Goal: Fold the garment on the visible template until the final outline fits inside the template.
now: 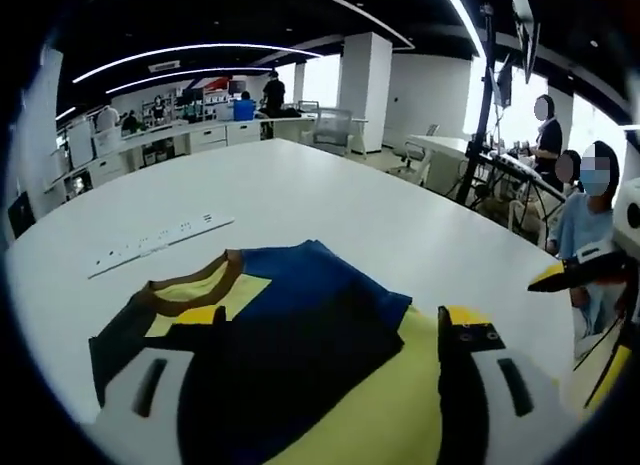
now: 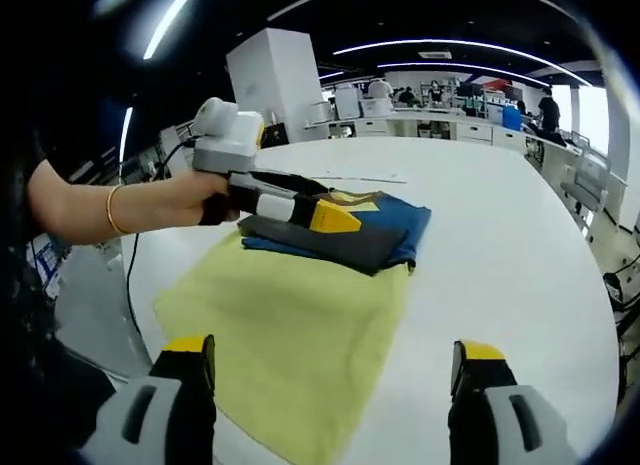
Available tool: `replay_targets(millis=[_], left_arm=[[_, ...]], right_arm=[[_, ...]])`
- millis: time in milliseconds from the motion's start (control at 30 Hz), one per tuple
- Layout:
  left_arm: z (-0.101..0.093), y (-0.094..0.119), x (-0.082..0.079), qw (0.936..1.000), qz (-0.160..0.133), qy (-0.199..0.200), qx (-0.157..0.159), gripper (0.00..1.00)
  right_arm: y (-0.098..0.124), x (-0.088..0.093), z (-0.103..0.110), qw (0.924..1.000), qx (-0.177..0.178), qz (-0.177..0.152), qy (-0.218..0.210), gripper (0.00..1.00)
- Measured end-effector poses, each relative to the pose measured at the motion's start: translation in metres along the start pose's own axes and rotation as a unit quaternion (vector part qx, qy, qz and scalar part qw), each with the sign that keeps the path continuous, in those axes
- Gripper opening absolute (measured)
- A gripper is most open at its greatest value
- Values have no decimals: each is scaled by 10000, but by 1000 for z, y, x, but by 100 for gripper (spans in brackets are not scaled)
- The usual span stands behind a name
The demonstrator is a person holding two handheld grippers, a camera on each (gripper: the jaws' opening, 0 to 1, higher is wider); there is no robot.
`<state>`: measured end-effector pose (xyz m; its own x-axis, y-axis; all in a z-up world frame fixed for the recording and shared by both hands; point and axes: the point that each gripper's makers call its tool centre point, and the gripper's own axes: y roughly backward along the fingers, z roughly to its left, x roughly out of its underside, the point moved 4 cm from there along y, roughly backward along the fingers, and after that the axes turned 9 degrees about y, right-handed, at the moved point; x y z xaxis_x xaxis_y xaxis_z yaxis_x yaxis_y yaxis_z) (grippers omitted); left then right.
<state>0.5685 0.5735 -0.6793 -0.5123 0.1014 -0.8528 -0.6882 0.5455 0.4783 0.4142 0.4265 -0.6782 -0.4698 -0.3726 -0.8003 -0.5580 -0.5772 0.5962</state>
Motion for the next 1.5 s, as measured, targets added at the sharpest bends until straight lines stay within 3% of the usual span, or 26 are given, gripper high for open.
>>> replay_targets(millis=[133, 233, 800, 967, 1167, 1300, 1500], left_arm=[[10, 11, -6, 9996, -142, -217, -94, 97], [19, 22, -10, 9986, -266, -405, -214, 99], [90, 81, 1, 9940, -461, -142, -980, 95], [108, 95, 10, 9927, -380, -156, -1134, 92], [126, 110, 20, 9930, -305, -93, -1140, 80], [137, 122, 29, 9914, -269, -267, -1251, 68], [152, 135, 49, 9912, -93, -222, -1302, 49]], right_arm=[[-3, -5, -2, 9999, 9, -89, -69, 95], [-2, -14, -2, 9995, -6, -280, -173, 96], [-13, -21, 5, 9994, -243, -194, 142, 95], [-14, -23, 3, 9993, -228, -206, 188, 96], [-16, -24, 4, 9990, -274, -208, 295, 97], [-16, -25, 7, 9981, -318, -163, 503, 99], [-16, -22, 5, 9982, -331, -127, 485, 99]])
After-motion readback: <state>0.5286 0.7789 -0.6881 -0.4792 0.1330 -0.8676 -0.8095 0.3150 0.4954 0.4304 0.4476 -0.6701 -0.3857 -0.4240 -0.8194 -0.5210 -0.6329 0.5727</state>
